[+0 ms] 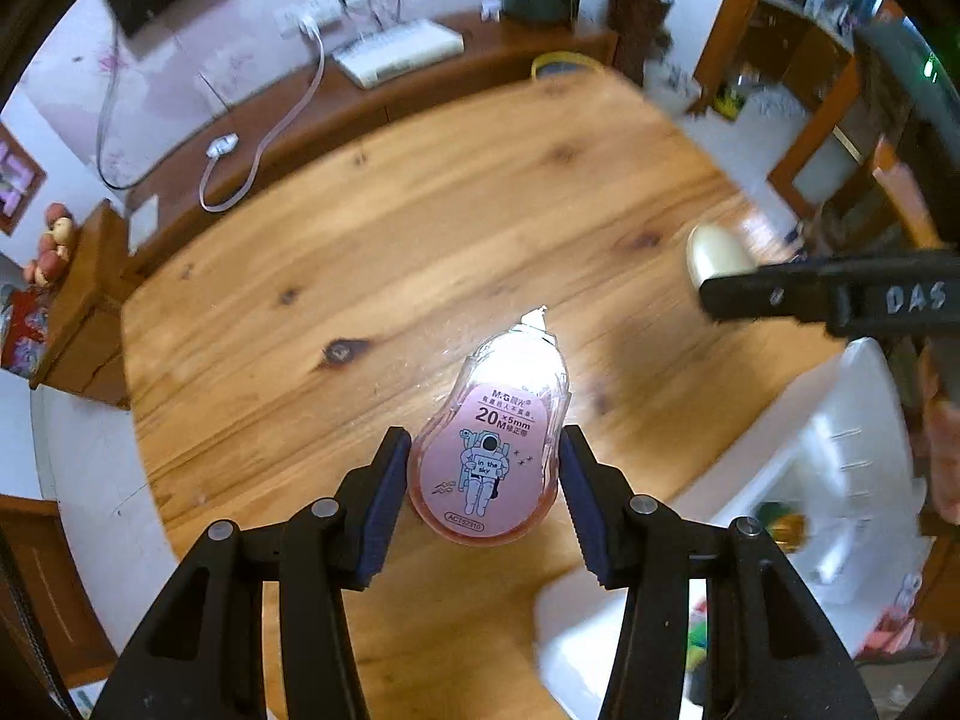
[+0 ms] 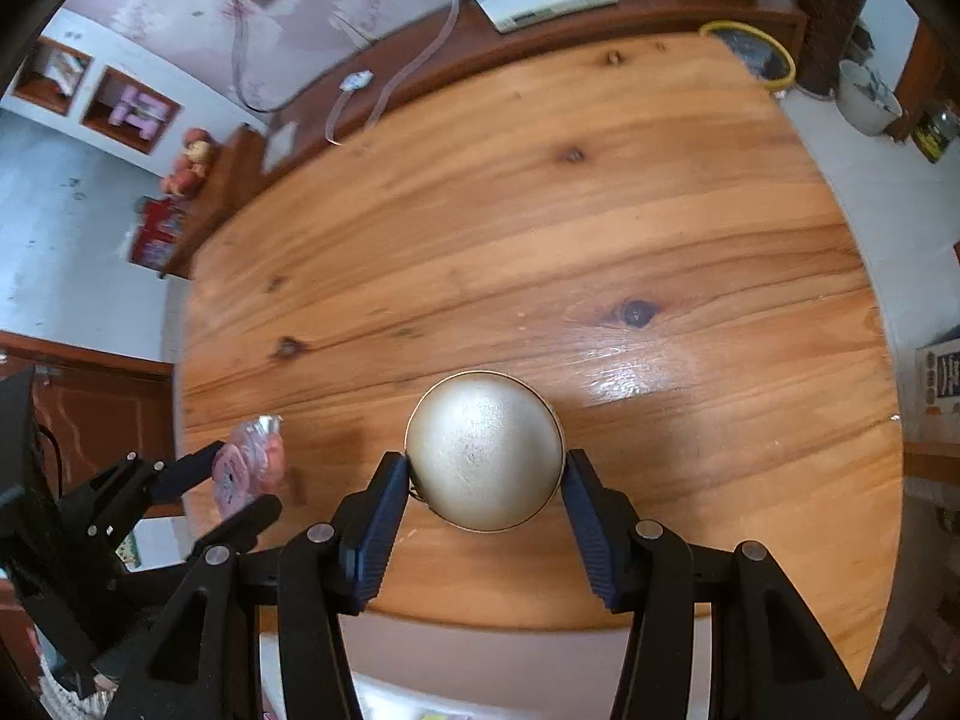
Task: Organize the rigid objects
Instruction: 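Grasp the pink tape dispenser with the left tool while the right tool lifts the compact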
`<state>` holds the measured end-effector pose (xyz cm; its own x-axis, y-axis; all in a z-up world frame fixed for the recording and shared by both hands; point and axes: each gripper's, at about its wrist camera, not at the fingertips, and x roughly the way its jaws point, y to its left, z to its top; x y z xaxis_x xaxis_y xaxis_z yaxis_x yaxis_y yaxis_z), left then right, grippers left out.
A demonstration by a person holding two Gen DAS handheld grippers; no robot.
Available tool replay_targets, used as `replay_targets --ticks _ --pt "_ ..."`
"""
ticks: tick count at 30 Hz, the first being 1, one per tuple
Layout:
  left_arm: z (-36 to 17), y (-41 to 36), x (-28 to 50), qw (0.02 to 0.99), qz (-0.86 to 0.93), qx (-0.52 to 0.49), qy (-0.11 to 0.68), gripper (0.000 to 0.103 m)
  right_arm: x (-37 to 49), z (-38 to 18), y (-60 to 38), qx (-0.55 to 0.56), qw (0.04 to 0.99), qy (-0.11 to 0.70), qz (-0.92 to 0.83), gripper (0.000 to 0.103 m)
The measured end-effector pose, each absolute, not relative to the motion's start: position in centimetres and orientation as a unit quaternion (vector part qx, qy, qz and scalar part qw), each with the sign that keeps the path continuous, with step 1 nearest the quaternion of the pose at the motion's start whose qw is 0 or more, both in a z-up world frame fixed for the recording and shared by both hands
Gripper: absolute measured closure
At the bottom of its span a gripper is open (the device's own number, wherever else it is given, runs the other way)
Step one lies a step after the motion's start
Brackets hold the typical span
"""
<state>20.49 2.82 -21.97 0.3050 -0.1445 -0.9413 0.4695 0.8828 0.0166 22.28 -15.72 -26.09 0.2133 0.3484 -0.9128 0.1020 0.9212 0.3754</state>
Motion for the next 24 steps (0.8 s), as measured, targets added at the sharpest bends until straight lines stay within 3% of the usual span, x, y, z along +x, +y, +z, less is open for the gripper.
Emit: replay_targets --ticks 11,24 --pt "-14.1 1.8 12.1 0.837 -0.166 0.093 0.513 0.049 13.2 -16.0 -16.1 0.177 0.805 0.544 0.158 0.050" --pt "-16.9 -0.1 6.2 0.826 -0.092 0.082 0.551 0.049 2.1 -13.8 -15.7 0.059 0.840 0.518 0.148 0.050"
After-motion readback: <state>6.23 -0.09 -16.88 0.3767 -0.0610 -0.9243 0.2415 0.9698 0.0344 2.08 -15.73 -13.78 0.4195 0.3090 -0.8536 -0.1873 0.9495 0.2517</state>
